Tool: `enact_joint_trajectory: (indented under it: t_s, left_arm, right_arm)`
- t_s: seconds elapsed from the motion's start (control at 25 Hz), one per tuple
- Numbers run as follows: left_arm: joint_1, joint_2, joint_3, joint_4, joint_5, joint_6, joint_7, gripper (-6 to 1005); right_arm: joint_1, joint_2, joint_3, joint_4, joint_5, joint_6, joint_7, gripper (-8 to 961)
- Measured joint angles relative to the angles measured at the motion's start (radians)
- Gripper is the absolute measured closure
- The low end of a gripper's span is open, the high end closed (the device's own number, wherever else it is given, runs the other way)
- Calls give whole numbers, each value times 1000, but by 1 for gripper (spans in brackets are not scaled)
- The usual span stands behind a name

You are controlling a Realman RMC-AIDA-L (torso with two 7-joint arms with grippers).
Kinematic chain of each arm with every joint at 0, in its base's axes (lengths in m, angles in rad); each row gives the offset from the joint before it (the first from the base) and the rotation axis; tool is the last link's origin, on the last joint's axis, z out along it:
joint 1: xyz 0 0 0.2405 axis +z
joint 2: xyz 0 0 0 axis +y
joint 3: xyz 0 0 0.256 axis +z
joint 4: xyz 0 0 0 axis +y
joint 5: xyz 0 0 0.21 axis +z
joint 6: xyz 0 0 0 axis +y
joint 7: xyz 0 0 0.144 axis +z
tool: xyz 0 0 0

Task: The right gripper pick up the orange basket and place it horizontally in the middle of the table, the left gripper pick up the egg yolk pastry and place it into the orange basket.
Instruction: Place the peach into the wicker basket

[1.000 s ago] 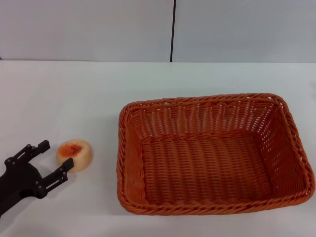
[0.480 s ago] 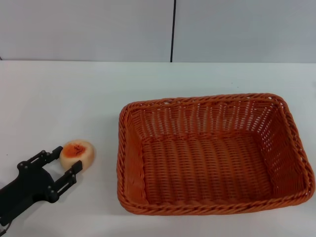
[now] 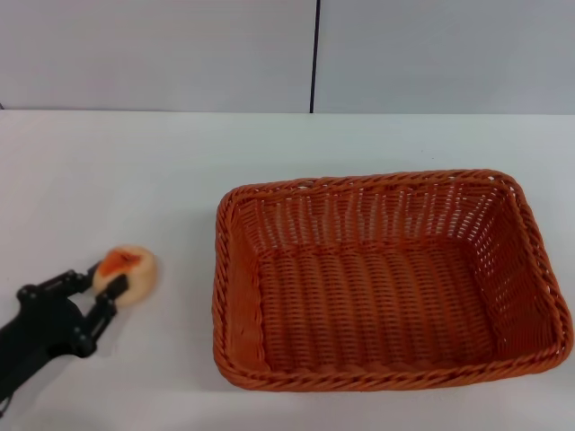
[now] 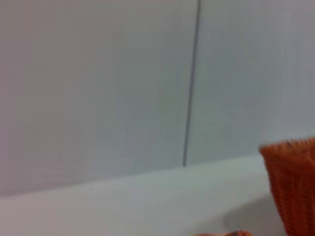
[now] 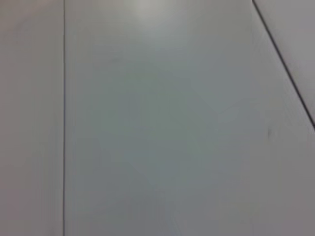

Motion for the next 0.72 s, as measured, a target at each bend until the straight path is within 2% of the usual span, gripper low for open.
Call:
enact_joint_trajectory:
  t_s: [0.08, 0.2, 0.4, 0.44, 0.48, 0.72]
  left_arm:
    - [5, 3, -37, 2, 0, 42, -2, 675]
    - [10, 8, -110, 14, -1, 177, -17, 699]
    - [4, 10, -129, 28, -2, 257, -36, 761]
    - [-32, 5, -117, 54, 4, 375, -73, 792]
    - [-55, 2, -87, 50, 8, 403, -77, 797]
    - [-150, -5, 75, -22, 9, 395, -71, 834]
  right_arm:
    - [0, -1, 11, 13, 0, -16, 0, 375]
    - [2, -1, 16, 23, 1, -32, -1, 375]
    - [10, 0, 10, 34, 1, -50, 0, 376]
    - [11, 0, 8, 34, 1, -52, 2, 376]
    - [12, 0, 7, 34, 1, -55, 3, 376]
    - [23, 1, 4, 54, 0, -79, 7, 376]
